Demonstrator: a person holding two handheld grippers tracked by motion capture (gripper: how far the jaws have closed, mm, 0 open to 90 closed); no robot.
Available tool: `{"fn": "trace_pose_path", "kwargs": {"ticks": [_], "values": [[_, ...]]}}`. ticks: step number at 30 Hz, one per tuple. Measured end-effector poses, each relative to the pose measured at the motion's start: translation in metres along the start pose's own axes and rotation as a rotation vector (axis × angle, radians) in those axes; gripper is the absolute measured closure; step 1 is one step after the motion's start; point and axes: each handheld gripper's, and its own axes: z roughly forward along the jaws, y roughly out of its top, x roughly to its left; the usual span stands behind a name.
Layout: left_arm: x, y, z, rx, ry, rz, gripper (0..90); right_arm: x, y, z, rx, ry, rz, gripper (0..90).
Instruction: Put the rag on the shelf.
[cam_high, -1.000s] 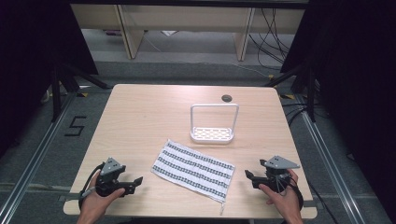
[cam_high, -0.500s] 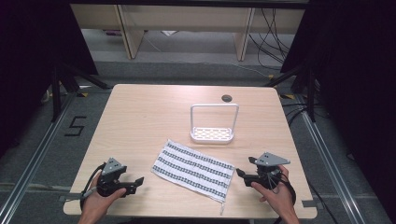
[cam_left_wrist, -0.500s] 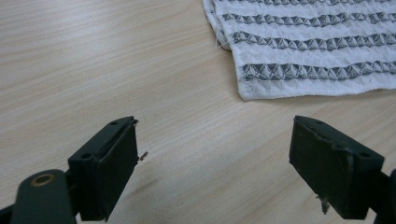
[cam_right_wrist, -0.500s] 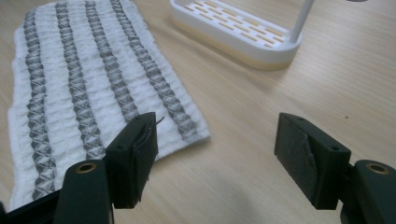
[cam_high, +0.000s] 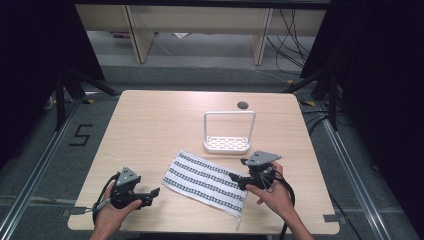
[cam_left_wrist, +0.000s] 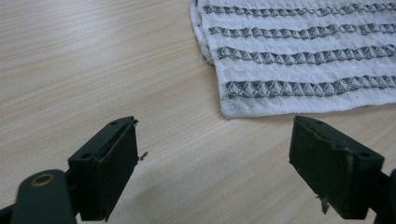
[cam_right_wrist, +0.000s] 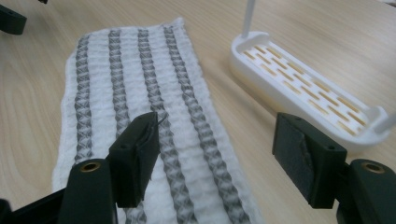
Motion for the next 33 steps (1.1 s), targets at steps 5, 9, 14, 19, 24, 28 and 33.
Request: {"fn": "trace_pose_path", "kwargs": {"ticks": [5,9,14,19,24,28,33], "values": [[-0.002,0.002,0.006,0.007,-0.025,-0.029,15.1,-0.001,0.014,0.02,0.011,0.037,-0.015,33.9],[-0.004,0.006,0.009,0.009,-0.044,-0.047,15.1,-0.002,0.027,0.034,0.012,0.065,-0.002,35.1],[-0.006,0.011,0.015,0.012,-0.041,-0.032,15.2,0.0,0.042,0.05,0.015,0.08,-0.025,37.7],[-0.009,0.016,0.022,0.052,-0.043,-0.004,17.8,0.012,0.058,0.077,0.039,0.112,-0.045,40.6],[-0.012,0.018,0.028,0.065,-0.05,0.0,21.6,0.021,0.071,0.099,0.084,0.103,-0.074,43.6],[-0.014,0.02,0.034,0.072,-0.048,0.011,25.4,0.028,0.082,0.119,0.094,0.097,-0.08,44.9],[-0.016,0.02,0.036,0.071,-0.047,0.011,29.7,0.034,0.091,0.137,0.126,0.106,-0.07,46.8]]}}
